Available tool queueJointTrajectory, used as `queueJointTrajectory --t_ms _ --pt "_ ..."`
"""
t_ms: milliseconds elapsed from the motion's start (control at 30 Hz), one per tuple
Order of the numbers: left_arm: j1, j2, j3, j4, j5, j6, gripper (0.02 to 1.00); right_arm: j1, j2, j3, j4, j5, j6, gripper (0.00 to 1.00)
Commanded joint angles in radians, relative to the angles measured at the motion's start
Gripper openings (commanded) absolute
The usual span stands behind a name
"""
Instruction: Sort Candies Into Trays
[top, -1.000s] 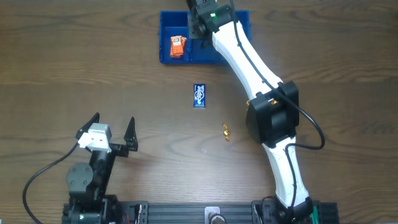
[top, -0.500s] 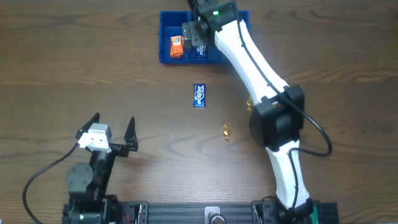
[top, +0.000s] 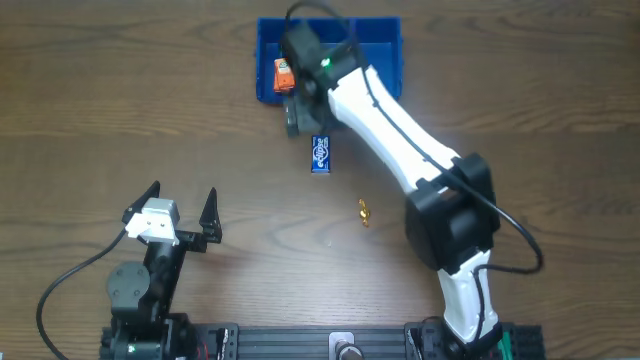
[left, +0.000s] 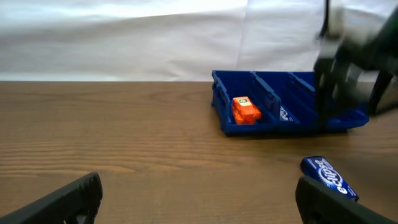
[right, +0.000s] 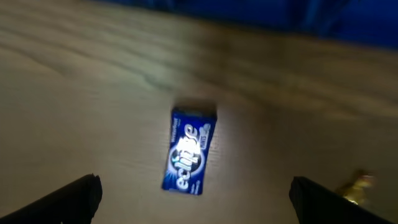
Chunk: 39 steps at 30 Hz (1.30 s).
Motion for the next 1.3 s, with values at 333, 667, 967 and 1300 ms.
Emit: queueJointTrajectory --t_ms 333,667,967,1300 --pt "-0.003 -0.006 -0.020 -0.031 0.018 0.014 0.998 0.027 0.048 -0.174 0.152 0.021 0.049 0.998" --pt "-0.003 -0.006 -0.020 -0.031 0.018 0.014 0.998 0.027 0.107 -0.174 0.158 0.018 0.071 0.985" --pt "-0.003 -0.006 -0.020 -0.031 0.018 0.015 0.998 0.025 0.139 -0.174 0.163 0.010 0.076 0.709" --pt "-0.003 -0.006 -0.020 -0.031 0.018 0.014 0.996 0.025 0.139 -0.174 0.172 -0.002 0.098 0.137"
